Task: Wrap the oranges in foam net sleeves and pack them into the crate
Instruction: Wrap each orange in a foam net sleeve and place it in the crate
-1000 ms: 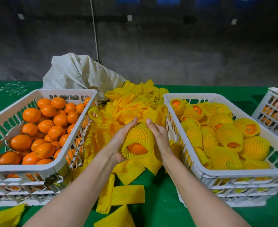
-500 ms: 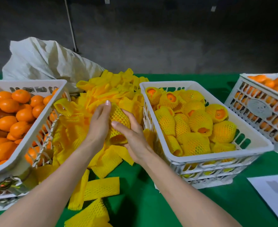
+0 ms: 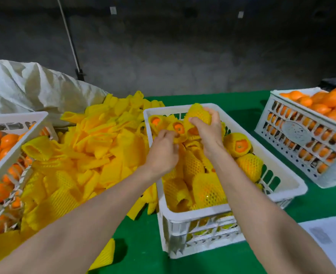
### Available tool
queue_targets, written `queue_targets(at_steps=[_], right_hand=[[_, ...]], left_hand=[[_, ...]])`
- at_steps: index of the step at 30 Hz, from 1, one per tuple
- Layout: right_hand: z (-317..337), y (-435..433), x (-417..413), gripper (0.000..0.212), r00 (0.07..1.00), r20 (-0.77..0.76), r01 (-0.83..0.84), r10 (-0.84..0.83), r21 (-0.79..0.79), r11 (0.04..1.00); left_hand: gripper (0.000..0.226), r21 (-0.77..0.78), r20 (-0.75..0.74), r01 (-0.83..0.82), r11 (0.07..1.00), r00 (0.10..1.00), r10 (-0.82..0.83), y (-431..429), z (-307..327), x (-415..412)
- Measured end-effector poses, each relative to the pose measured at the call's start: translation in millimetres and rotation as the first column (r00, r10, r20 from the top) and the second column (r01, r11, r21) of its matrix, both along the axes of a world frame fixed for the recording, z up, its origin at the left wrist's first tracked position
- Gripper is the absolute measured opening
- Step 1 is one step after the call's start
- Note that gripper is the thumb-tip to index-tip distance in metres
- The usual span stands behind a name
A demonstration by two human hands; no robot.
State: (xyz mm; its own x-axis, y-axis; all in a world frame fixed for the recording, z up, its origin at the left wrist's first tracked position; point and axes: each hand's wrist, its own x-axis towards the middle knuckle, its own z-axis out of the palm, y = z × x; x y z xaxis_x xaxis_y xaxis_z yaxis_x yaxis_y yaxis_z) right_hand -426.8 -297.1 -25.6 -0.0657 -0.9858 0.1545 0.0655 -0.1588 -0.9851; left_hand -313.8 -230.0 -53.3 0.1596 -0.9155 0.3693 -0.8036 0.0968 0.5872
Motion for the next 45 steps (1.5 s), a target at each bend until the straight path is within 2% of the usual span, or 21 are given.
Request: queue_targets(at_steps=[1, 3, 5, 8, 10, 12, 15, 17, 19, 21, 23, 27, 29, 30, 31, 34, 36, 39, 42, 45], right_hand=[[-0.8, -17.4, -3.0, 0.048, 0.995, -0.096, 0.034, -0.034, 0.003, 0.999], [-4.6, -47.5, -3.4, 0.055, 0.934, -0.347, 0.069, -0.081, -0.049, 0.996], [-9.8, -69.0, 2.9, 0.059, 0.86, -0.502, 0.043, -0.091, -0.105, 0.994], [-21.0, -96.4, 18.4, 0.057, 0.729, -0.681, -0.038, -0.07, -0.144, 0.989], [-27.8, -112.8, 28.6, 0.054, 0.596, -0.803, -0.103, 0.022, -0.049, 0.994], [-29.3, -122.5, 33.3, 0.057, 0.485, -0.862, -0.136, 0.147, 0.092, 0.986], [-28.4, -122.7, 32.0, 0.061, 0.399, -0.89, -0.164, 0.219, 0.165, 0.972], [-26.6, -114.8, 29.4, 0.063, 0.419, -0.895, -0.141, 0.154, 0.103, 0.985], [-22.6, -99.1, 27.3, 0.062, 0.433, -0.901, -0.095, 0.015, -0.029, 0.995], [-15.6, -81.0, 27.6, 0.053, 0.404, -0.908, -0.084, -0.113, -0.16, 0.983], [-5.0, -61.7, 31.4, 0.041, 0.432, -0.883, -0.149, -0.183, -0.27, 0.951], [20.8, 7.4, 51.5, 0.027, 0.628, -0.766, -0.341, -0.141, -0.434, 0.834], [27.0, 50.6, 70.4, 0.023, 0.666, -0.745, -0.451, -0.042, -0.447, 0.773], [26.0, 70.1, 82.8, 0.022, 0.629, -0.778, -0.526, 0.018, -0.408, 0.747], [22.4, 87.0, 97.5, 0.024, 0.543, -0.837, -0.603, 0.069, -0.332, 0.725], [-0.3, 128.4, 149.5, 0.037, 0.151, -0.97, -0.728, 0.189, 0.02, 0.686], [-23.7, 147.7, 181.3, 0.033, -0.01, -0.971, -0.733, 0.237, 0.168, 0.66], [-61.0, 161.1, 217.2, 0.026, -0.078, -0.933, -0.701, 0.352, 0.303, 0.646], [-92.2, 164.6, 249.7, 0.04, -0.099, -0.907, -0.691, 0.41, 0.359, 0.627], [-114.5, 166.2, 279.6, 0.057, 0.047, -0.883, -0.584, 0.466, 0.354, 0.73]], left_hand=[[0.034, 0.085, 0.146, 0.029, 0.996, 0.989, -0.041, -9.7, -2.6, -2.0], [0.035, 0.223, 0.308, 0.015, 0.975, 0.948, -0.085, -22.3, -8.5, -3.2], [0.035, 0.272, 0.326, -0.007, 0.962, 0.942, -0.085, -26.6, -15.1, -1.1], [0.034, 0.24, 0.305, -0.016, 0.971, 0.951, -0.06, -26.2, -21.4, 2.3], [0.035, 0.227, 0.316, -0.025, 0.974, 0.948, -0.049, -26.1, -22.4, 2.6], [0.035, 0.224, 0.323, -0.03, 0.974, 0.945, -0.046, -26.6, -22.2, 1.7], [0.034, 0.224, 0.322, -0.037, 0.974, 0.946, -0.038, -25.7, -22.1, 1.6], [0.033, 0.226, 0.304, -0.037, 0.973, 0.952, -0.035, -24.5, -21.2, 1.6], [0.031, 0.205, 0.238, -0.021, 0.979, 0.971, -0.028, -21.9, -18.4, 1.1], [0.027, 0.145, 0.098, -0.003, 0.989, 0.995, -0.012, -16.4, -12.2, 3.6], [0.032, 0.108, -0.022, 0.001, 0.994, 1.0, 0.002, -7.0, -4.0, 13.1], [0.038, 0.117, -0.076, -0.101, 0.988, 0.991, 0.111, 19.8, 7.1, 59.4], [0.035, 0.124, -0.137, -0.162, 0.979, 0.974, 0.179, 37.5, 11.5, 91.3], [0.031, 0.118, -0.169, -0.182, 0.976, 0.965, 0.2, 47.8, 13.6, 108.1], [0.026, 0.114, -0.193, -0.202, 0.973, 0.956, 0.221, 59.0, 15.4, 124.9], [0.023, 0.142, -0.219, -0.277, 0.95, 0.927, 0.303, 94.7, 16.5, 175.0], [0.02, 0.168, -0.235, -0.327, 0.93, 0.903, 0.36, 119.6, 13.5, 203.1], [0.01, 0.179, -0.284, -0.35, 0.92, 0.877, 0.389, 153.8, 7.7, 231.6], [0.007, 0.166, -0.308, -0.353, 0.921, 0.868, 0.389, 180.0, 6.6, 248.0], [0.009, 0.147, -0.3, -0.315, 0.938, 0.889, 0.345, 198.3, 10.1, 257.3]])
